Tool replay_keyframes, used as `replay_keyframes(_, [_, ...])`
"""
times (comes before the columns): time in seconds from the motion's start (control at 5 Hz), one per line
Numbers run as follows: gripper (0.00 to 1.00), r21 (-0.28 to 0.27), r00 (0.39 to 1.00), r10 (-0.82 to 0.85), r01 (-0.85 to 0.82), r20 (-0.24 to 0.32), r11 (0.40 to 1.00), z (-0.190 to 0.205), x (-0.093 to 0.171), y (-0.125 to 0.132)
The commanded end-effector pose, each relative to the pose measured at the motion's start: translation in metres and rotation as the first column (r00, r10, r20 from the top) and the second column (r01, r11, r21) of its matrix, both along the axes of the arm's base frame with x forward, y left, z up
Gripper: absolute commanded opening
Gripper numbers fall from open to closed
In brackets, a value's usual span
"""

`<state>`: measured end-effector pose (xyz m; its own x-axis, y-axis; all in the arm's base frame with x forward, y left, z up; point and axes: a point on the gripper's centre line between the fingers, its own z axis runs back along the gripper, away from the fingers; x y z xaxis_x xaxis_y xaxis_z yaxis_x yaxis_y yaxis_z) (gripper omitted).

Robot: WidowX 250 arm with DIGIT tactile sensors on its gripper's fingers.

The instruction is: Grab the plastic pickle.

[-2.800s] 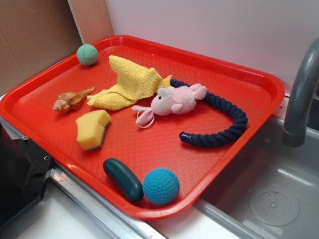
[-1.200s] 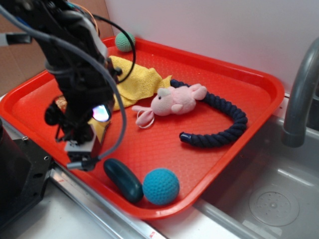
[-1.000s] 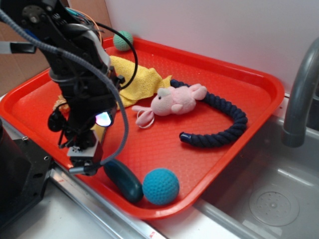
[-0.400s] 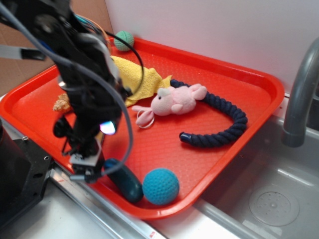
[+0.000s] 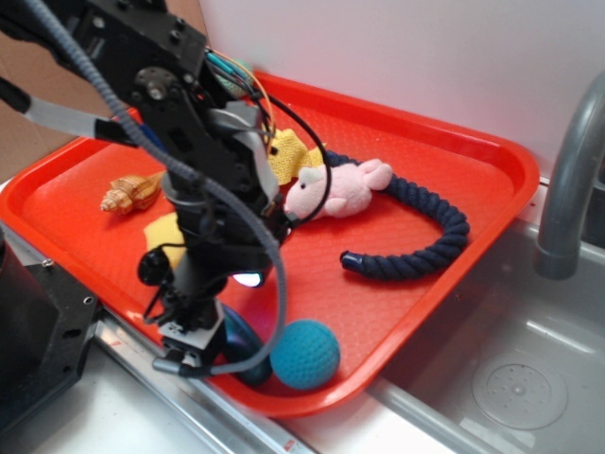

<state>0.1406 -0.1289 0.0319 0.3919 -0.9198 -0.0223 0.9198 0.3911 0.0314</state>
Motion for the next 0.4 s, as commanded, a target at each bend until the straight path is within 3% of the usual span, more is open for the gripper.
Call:
replay_keyframes(0.0, [1.00, 0.033, 0.999, -0.024, 0.024, -0.024, 0.999, -0.023, 0.018, 0.001])
replay_keyframes(0.2, [1.00, 0.062, 1.000, 0.021, -0.020, -0.010, 0.998, -0.024, 0.025, 0.024])
